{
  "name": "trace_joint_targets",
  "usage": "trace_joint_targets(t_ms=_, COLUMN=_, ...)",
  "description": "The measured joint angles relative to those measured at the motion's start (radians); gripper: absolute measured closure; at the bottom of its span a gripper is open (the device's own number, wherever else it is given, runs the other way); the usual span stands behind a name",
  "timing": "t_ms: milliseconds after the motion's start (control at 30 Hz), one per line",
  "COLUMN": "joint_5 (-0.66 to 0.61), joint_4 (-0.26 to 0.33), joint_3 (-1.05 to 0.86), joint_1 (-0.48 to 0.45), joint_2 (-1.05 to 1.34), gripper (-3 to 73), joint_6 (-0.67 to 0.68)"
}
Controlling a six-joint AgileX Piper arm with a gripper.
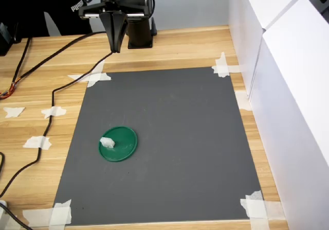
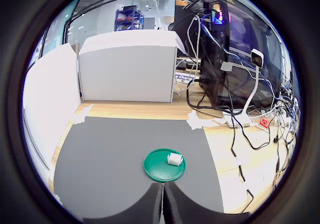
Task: Grasp a white terminal and put it on the green lid.
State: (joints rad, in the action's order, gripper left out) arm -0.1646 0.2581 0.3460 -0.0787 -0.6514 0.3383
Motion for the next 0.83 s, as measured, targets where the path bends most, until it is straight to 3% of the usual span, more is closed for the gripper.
trace_joint_targets(t_ms=200, joint_5=0.051, joint_4=0.001, joint_3=-0.106, joint_1=0.000, joint_2=0.083, gripper=71.1, joint_6=-0.042)
trace_joint_targets(t_ms=833, joint_5=0.013, joint_4=-0.002, joint_3=-0.283, joint_1=0.000, joint_2=0.429, gripper=71.1, joint_6=-0.044)
